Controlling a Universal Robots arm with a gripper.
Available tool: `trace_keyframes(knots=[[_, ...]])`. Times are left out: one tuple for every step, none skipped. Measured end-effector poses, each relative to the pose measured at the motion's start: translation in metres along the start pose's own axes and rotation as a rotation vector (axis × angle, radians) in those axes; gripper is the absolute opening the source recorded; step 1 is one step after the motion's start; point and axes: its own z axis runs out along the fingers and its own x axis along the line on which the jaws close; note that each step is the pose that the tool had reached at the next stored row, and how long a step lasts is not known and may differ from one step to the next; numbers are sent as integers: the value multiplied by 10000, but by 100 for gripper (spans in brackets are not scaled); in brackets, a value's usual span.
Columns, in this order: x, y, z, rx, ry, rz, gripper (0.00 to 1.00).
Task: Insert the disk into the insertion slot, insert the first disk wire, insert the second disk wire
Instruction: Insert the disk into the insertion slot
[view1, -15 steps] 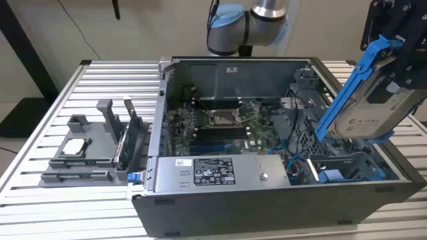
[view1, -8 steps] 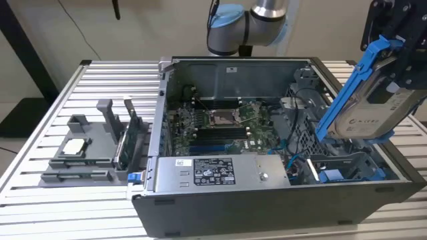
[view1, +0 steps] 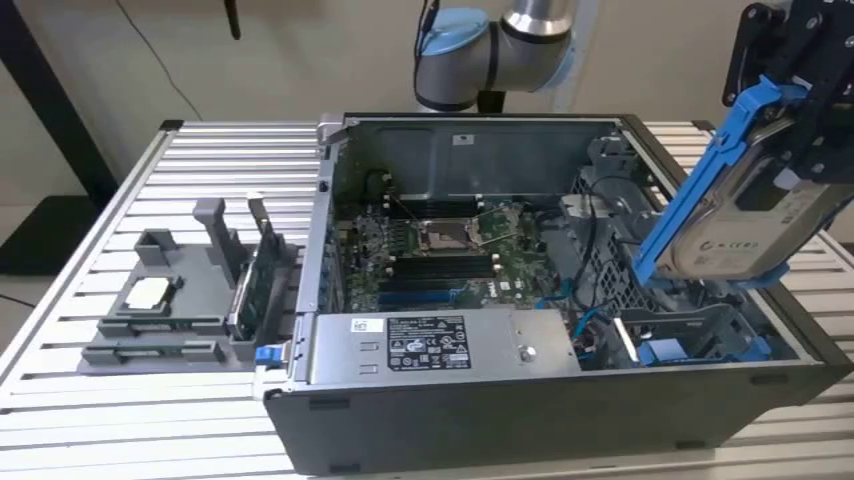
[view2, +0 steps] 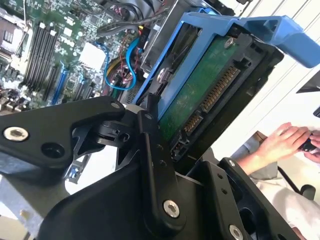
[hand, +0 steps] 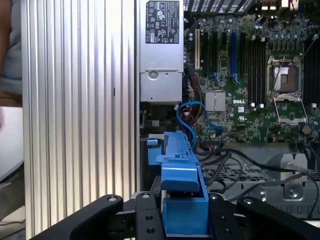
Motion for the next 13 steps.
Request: trace_keyframes(knots=[[0, -9, 9, 0, 0, 0, 33], [0, -10, 9, 0, 0, 0, 33], [0, -10, 10, 0, 0, 0, 33], [0, -10, 11, 0, -1, 0, 33], [0, -10, 14, 0, -3, 0, 33], [0, -10, 17, 0, -4, 0, 33], [0, -11, 21, 0, -1, 0, 33], [0, -13, 27, 0, -1, 0, 33], [0, -14, 33, 0, -1, 0, 33], [0, -16, 40, 0, -2, 0, 33], [0, -18, 48, 0, -2, 0, 33], [-1, -21, 57, 0, -1, 0, 33], [-1, -26, 68, 0, -2, -1, 33]])
